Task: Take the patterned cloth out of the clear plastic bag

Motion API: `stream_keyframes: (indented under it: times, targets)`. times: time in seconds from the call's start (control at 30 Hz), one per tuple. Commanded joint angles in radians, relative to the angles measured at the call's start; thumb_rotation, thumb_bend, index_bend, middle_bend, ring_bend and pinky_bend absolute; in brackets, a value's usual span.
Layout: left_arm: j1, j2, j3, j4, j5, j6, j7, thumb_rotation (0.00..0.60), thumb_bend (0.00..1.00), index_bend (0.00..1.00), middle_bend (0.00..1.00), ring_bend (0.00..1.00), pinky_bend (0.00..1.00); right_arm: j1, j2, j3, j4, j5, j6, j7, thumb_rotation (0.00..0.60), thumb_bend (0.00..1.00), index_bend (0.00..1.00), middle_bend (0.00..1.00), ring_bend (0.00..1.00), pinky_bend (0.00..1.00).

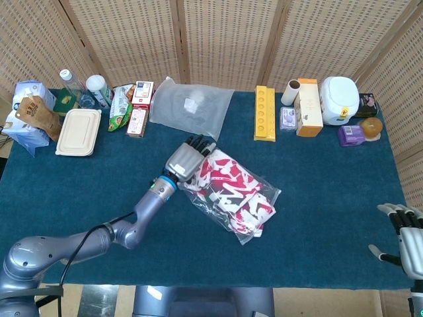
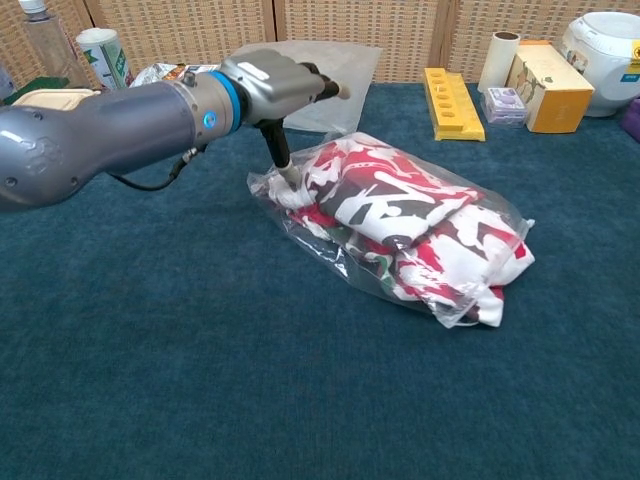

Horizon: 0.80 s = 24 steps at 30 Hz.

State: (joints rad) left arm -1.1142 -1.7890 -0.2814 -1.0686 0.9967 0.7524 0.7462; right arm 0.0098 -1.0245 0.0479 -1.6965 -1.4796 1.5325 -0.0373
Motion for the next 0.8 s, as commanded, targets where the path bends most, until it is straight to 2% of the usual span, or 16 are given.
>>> stream_keyframes:
  times: [0.03, 0.2, 0.33, 0.57, 0.8]
  targets:
    - [-0.002, 0.04, -0.037, -0.057, -0.01, -0.03, -0.108, 0.6, 0.09, 0.0, 0.09, 0.0, 0.12, -0.001, 0.001, 0.0, 0.001, -0.002, 0.001, 0.003, 0.584, 0.09, 0.22, 0.24, 0.19, 0.13]
    - [0.046, 0.201, -0.035, -0.266, 0.043, -0.074, -0.256, 0.6, 0.09, 0.0, 0.09, 0.0, 0.12, 0.001, 0.001, 0.002, 0.007, -0.006, -0.002, 0.011, 0.59, 0.09, 0.22, 0.24, 0.19, 0.13]
    - [0.055, 0.304, -0.011, -0.374, 0.096, -0.119, -0.321, 0.6, 0.09, 0.0, 0.09, 0.0, 0.12, 0.006, 0.001, 0.004, 0.004, -0.01, -0.009, 0.009, 0.59, 0.09, 0.22, 0.24, 0.19, 0.13]
    - [0.019, 0.342, 0.026, -0.389, 0.123, -0.197, -0.368, 0.6, 0.09, 0.0, 0.09, 0.0, 0.12, 0.007, 0.002, 0.004, -0.006, -0.017, -0.008, -0.001, 0.588, 0.09, 0.22, 0.24, 0.19, 0.13]
    - [-0.041, 0.284, 0.055, -0.308, 0.147, -0.23, -0.386, 0.587, 0.08, 0.0, 0.09, 0.0, 0.11, -0.006, 0.007, 0.006, -0.006, -0.005, 0.005, 0.001, 0.589, 0.09, 0.22, 0.24, 0.19, 0.13]
